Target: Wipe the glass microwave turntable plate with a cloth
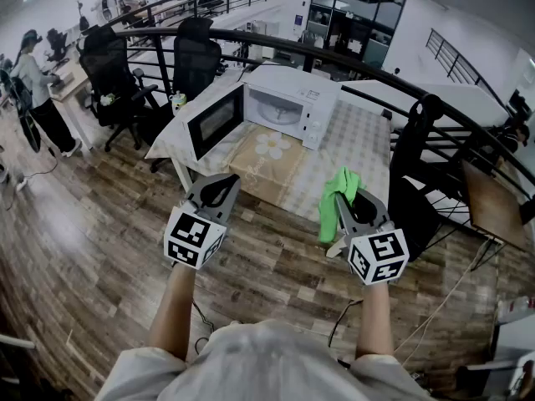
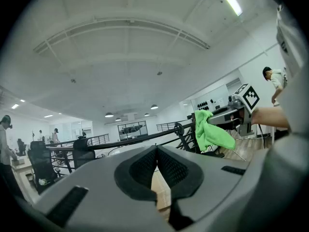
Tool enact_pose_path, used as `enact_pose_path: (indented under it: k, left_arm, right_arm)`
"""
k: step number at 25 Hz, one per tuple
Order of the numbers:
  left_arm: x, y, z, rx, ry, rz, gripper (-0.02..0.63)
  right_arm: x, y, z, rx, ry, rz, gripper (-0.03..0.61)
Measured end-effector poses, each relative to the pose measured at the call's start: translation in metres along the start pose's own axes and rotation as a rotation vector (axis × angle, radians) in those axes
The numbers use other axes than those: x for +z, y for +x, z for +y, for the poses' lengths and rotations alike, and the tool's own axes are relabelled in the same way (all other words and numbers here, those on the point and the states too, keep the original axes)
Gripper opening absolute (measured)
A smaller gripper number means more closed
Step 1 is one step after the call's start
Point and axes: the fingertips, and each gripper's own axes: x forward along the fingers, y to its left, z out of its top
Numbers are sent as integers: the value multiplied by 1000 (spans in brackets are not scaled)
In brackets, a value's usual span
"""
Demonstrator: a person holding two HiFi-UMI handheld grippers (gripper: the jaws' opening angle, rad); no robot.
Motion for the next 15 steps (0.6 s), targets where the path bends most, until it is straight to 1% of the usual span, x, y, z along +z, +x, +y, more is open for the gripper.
enact_pose_path:
  k: [5,9,12,15]
  left_arm:
    - [-5,-6,7,0,-1,0,18]
    - [-10,-17,17,-6,-12,-4,18]
    - [-20,-22,32,-7,-15,20,18]
    - [-31,-20,56,13,-28,51,18]
  right_arm:
    - [1,6,7,-9,-5,4,94]
    - [3,11,21,6,28,-2,95]
    - [6,20,30,17,76,-15,97]
    - [11,35,38,18,94,-27,97]
